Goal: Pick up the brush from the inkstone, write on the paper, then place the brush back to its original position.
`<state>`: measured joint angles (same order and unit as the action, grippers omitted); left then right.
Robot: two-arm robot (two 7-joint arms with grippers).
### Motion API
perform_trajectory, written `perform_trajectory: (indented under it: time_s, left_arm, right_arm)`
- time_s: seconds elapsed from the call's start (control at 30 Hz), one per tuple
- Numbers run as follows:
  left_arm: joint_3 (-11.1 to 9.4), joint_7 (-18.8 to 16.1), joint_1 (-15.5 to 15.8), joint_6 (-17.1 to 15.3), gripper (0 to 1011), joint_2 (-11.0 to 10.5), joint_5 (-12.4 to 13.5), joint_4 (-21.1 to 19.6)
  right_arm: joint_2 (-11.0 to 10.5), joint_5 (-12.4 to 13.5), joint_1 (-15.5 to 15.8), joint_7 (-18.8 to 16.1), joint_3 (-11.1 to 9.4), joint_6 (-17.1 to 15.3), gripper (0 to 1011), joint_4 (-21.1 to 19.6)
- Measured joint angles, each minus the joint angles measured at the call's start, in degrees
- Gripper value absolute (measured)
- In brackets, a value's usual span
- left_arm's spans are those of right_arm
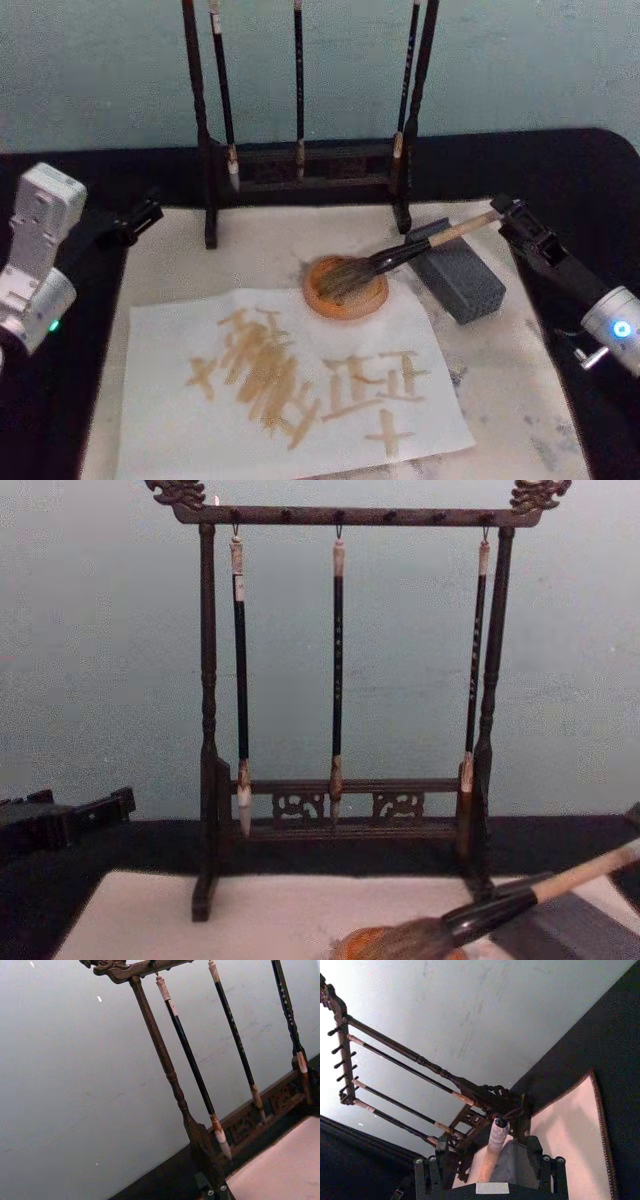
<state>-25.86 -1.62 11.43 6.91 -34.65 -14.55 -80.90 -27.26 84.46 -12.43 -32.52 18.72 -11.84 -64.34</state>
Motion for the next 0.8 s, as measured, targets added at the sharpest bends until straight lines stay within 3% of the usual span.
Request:
perform_trajectory:
  time_s: [0.37,0.8]
  left_arm:
    - [0.0,0.0,0.0,0.0,1000,0.0,0.0,0.0]
    - [0.0,0.0,0.0,0.0,1002,0.0,0.0,0.0]
  right_arm:
    - [0.0,1.3,-0.9,-0.6,1.7,0.0,1006,0.8]
    - [0.1,1.2,-0.9,-0.6,1.5,0.1,1006,0.8]
